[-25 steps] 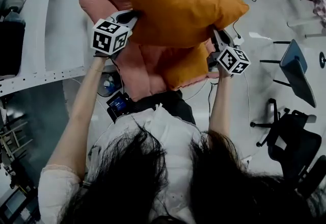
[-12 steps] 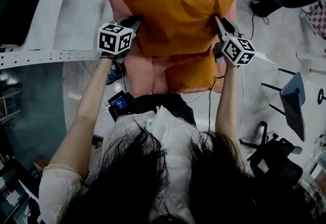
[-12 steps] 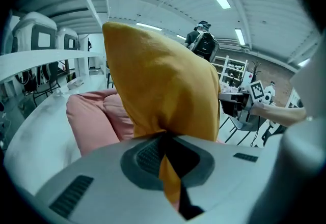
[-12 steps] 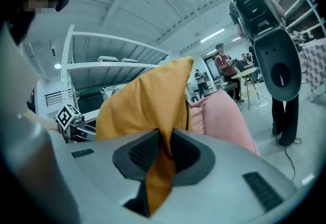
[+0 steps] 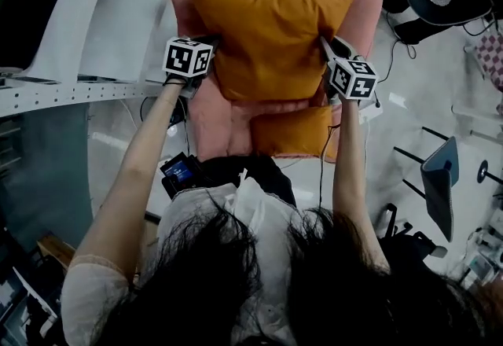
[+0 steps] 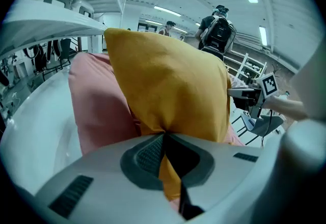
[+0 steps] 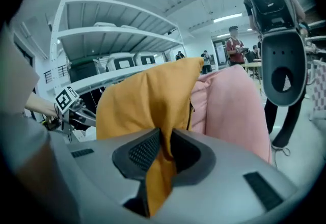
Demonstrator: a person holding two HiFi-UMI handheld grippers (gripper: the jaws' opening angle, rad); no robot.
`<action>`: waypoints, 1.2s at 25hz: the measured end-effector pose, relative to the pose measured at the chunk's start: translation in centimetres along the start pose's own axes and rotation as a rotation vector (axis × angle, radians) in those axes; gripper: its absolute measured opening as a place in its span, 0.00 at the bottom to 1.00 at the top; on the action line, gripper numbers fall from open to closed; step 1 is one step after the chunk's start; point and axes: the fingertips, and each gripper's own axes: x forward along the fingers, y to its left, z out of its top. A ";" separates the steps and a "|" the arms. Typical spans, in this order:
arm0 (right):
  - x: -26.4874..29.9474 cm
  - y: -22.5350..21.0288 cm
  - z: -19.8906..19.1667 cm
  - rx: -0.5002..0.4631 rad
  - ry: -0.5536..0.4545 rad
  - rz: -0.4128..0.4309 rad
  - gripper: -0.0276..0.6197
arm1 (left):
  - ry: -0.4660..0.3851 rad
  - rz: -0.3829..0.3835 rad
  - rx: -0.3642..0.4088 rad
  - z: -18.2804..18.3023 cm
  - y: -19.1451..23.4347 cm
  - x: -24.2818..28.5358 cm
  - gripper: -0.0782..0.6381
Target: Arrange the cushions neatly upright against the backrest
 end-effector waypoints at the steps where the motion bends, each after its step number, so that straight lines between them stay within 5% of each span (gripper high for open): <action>1: 0.6 -0.8 -0.7 -0.001 0.034 -0.022 0.16 | 0.005 -0.004 -0.006 -0.1 0.1 0.8 0.14; 5: 2.8 -2.6 -2.3 -0.009 0.120 -0.052 0.16 | 0.038 0.016 -0.017 -0.8 1.0 4.2 0.14; 11: 6.0 -3.8 -3.0 -0.042 0.198 -0.074 0.16 | 0.027 -0.002 -0.140 -1.5 2.3 7.1 0.14; 18: 7.1 -4.6 -3.4 -0.009 0.205 -0.082 0.16 | 0.048 0.037 -0.082 -1.3 2.5 8.0 0.14; 23: 5.2 -4.5 -2.8 0.004 0.146 -0.152 0.18 | -0.039 -0.007 -0.071 -0.7 1.7 6.7 0.15; 28: 1.4 -4.4 -2.5 0.065 0.090 -0.244 0.31 | -0.041 -0.057 -0.028 -2.5 0.8 3.3 0.34; 30: -0.2 -4.6 -3.2 0.101 0.058 -0.256 0.31 | -0.053 -0.084 -0.009 -3.7 -0.2 2.7 0.34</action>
